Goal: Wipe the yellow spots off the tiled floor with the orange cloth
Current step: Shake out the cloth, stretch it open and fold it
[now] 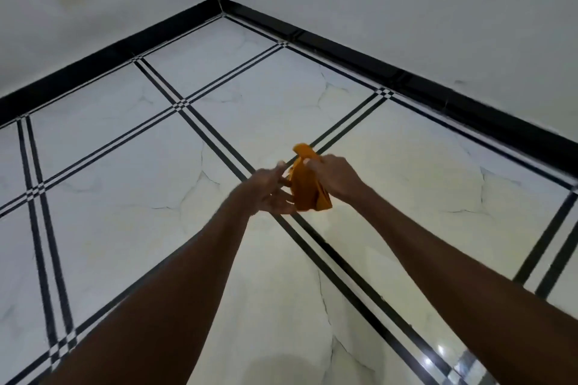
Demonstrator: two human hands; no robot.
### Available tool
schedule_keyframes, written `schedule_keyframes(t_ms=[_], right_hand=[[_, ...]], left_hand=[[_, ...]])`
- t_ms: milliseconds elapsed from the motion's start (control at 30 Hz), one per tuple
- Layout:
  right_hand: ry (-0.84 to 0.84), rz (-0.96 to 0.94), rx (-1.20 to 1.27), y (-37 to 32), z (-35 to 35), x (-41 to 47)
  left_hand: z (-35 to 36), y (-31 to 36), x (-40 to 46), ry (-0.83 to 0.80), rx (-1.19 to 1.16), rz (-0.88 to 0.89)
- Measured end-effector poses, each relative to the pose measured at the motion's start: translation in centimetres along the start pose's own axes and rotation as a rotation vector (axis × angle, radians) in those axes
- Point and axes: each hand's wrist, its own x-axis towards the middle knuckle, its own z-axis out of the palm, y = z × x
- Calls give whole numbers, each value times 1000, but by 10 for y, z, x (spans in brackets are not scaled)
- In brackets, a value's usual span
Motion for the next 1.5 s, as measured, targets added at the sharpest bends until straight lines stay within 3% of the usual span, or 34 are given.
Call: schedule_keyframes(t_ms=[67,133,333,467,700,867,1000,1133,1200,1300,1400,1500], right_hand=[[15,-118,3,-52,-23,-9],[13,-232,-65,-109,-44,-18],[74,-392,-197,-261,-106,-53],[38,-377,2,-384,-172,-77],[159,-127,593,-589,-312,-134],[165,-77,773,-690,-413,-182],[82,-128,890,-739,-474,-220],[-66,-185,977,-775,-531,-256],[-84,-194,969,-781,-556,-262],[25,-186,825,-768,-593,-258],[196,-124,540,-737,-619,-257],[355,-271,240,-712,-628,-266]], left_hand=[[-13,40,-29,-83,-252,-17],[-33,84,-65,-83,-397,98],[-97,190,-186,-31,-513,333],[-140,286,-297,28,-497,464],[-185,417,-489,58,-567,532],[-189,466,-595,111,-280,476],[-186,514,-645,163,-155,529],[-158,582,-695,-95,-191,700],[-135,604,-714,-85,-288,709],[-95,630,-735,88,-337,721],[-54,654,-747,332,-291,616],[-22,671,-748,351,-281,569]])
